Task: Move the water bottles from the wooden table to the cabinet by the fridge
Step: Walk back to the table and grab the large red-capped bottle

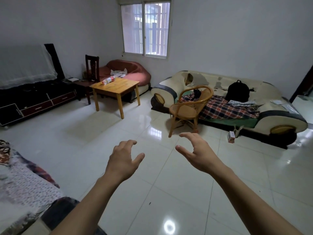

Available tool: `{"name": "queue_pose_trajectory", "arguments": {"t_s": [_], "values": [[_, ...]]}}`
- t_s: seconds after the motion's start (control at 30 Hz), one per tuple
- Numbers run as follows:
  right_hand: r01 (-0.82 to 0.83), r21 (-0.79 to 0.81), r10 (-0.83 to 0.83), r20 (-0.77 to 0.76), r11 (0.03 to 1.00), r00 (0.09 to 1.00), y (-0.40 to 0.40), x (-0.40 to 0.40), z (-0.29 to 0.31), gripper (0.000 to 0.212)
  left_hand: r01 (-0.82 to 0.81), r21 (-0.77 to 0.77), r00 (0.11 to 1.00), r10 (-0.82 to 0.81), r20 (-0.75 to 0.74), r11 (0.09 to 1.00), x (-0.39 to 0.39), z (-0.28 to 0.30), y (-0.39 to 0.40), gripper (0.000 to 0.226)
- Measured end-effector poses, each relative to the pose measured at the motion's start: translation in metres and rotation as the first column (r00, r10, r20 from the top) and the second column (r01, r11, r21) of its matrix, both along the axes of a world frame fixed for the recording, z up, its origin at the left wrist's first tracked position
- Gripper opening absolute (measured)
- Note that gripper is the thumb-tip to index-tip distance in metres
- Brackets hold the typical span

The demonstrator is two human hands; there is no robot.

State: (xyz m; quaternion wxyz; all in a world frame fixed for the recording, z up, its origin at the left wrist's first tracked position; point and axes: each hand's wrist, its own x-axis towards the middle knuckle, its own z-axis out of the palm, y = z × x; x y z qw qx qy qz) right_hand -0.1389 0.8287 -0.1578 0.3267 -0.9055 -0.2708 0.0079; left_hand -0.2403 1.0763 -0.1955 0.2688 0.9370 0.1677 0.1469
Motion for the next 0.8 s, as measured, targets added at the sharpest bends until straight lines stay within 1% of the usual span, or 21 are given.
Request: {"name": "queue_pose_trajectory", "arguments": {"t_s": [0.1, 0.23, 0.43, 0.6, 0.8], "values": [[-0.028, -0.020, 0.027, -0.019, 0.999, 0.999, 0.008, 0.054, -0.003, 0.056, -0.017, 0.027, 0.998, 0.019, -0.055, 0.999, 0.049, 0.002, 0.008, 0.054], [-0.065, -0.045, 0.064, -0.029, 0.997, 0.998, 0.025, 0.117, -0.002, 0.057, -0.062, 0.046, 0.995, 0.065, -0.073, 0.997, 0.101, 0.006, 0.023, 0.055], [-0.109, -0.093, 0.107, -0.027, 0.990, 0.994, 0.069, 0.189, -0.002, 0.055, -0.126, 0.088, 0.983, 0.136, -0.120, 0.988, 0.160, 0.008, 0.061, 0.058], [-0.148, -0.122, 0.145, -0.034, 0.981, 0.989, 0.127, 0.250, -0.008, 0.058, -0.160, 0.061, 0.982, 0.166, -0.092, 0.985, 0.217, -0.002, 0.116, 0.059], [-0.130, -0.128, 0.128, -0.027, 0.983, 0.991, 0.216, 0.319, -0.004, 0.058, -0.180, -0.031, 0.982, 0.177, -0.062, 0.983, 0.295, -0.010, 0.198, 0.058]]}}
